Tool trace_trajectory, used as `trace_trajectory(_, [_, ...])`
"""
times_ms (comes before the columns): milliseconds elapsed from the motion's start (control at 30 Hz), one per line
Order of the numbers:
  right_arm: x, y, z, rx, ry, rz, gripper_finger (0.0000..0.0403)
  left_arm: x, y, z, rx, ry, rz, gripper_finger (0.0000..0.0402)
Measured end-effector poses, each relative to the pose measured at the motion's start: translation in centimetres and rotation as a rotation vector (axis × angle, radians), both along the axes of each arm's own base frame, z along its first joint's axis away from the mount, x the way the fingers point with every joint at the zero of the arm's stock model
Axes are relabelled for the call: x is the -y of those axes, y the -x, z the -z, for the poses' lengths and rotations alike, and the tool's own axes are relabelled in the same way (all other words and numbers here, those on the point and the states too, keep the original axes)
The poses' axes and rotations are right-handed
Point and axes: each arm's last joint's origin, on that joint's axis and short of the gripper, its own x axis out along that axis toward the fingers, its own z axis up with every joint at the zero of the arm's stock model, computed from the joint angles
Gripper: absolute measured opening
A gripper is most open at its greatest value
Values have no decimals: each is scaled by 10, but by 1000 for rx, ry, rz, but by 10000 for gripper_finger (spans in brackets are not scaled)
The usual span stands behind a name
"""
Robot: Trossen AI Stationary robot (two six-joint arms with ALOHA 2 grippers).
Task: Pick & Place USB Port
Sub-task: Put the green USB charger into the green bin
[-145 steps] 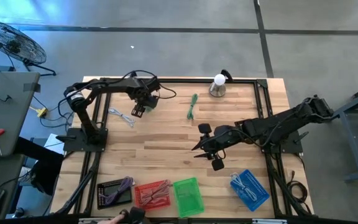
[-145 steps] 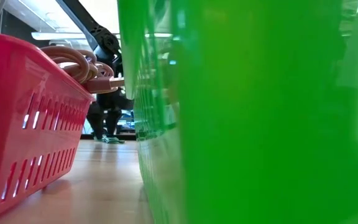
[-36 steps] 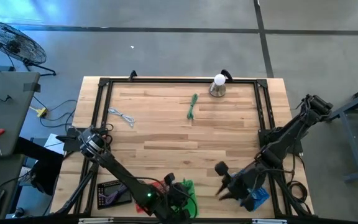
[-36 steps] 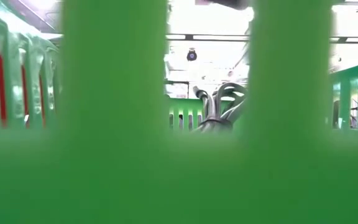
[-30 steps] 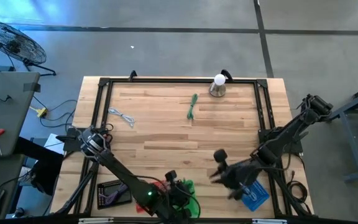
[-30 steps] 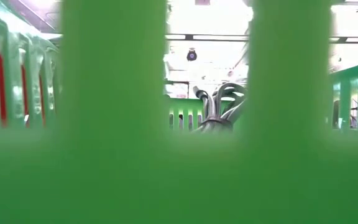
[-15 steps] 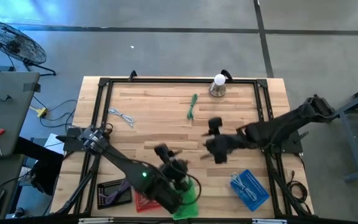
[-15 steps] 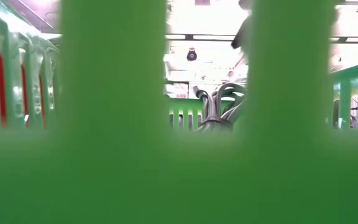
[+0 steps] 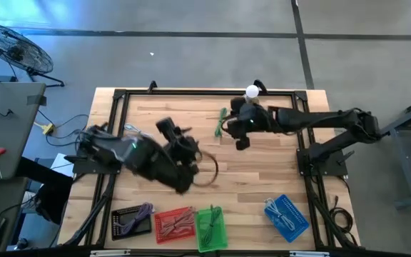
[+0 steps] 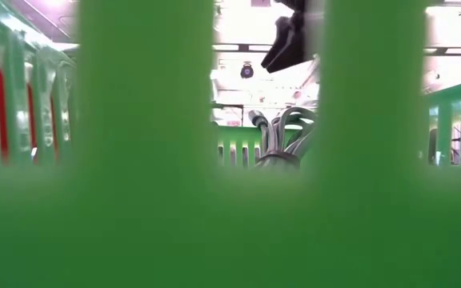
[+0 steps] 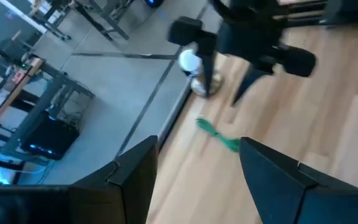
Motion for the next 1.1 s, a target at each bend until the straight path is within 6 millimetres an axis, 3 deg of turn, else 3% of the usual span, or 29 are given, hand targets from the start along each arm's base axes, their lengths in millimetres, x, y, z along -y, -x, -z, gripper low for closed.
trace_trajectory(200, [34, -28, 9, -141, 84, 40, 181, -45, 18, -23, -20, 107, -13, 218])
trace_trajectory(400, [62, -47, 46, -446, 18, 17, 181, -77, 36, -38, -20, 208, -5, 218])
trace_trajectory(567, [73, -51, 76, -663, -9, -69, 181, -90, 44, -44, -13, 210, -20, 218])
trace_trajectory(867, [83, -65, 101, -709, 99, -121, 181, -108, 45, -32, -151, 137, -28, 218])
trace_trajectory(1100, [85, -71, 106, -683, 116, -126, 181, -135, 84, -28, -144, 170, -138, 218])
